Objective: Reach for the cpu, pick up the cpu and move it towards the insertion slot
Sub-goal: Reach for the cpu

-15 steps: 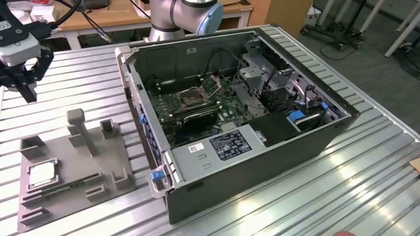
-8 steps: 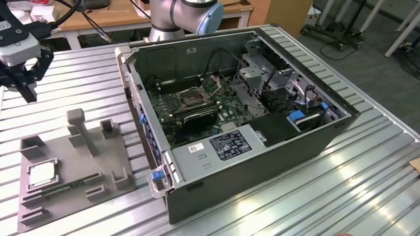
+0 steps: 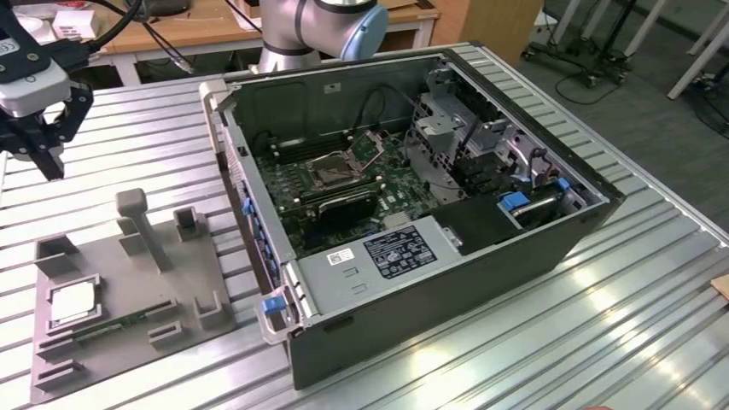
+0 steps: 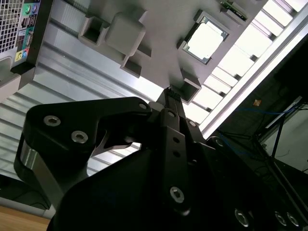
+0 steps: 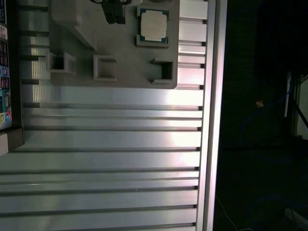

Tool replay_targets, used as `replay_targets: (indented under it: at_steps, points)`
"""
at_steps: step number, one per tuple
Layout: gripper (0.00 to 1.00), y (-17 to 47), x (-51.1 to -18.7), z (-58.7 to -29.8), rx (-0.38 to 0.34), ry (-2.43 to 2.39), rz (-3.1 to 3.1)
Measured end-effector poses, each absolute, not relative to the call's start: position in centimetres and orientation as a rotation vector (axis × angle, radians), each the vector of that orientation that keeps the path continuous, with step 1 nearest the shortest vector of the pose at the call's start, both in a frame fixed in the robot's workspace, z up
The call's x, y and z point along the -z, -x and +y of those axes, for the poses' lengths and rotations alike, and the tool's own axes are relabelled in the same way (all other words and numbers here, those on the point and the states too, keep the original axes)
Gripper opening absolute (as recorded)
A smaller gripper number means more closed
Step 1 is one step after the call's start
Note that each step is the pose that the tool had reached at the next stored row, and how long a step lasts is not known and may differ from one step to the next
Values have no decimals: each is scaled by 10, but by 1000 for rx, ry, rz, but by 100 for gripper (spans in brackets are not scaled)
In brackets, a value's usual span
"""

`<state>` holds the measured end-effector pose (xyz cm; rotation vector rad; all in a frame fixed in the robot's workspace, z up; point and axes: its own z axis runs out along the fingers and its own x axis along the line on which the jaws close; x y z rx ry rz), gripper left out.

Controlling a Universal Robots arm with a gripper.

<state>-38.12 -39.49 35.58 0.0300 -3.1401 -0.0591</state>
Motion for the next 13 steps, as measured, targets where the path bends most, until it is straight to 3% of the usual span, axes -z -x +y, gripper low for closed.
replay_targets:
  at_steps: [13]
  points:
    - [11,381,-355,-397,59,-30,-3140]
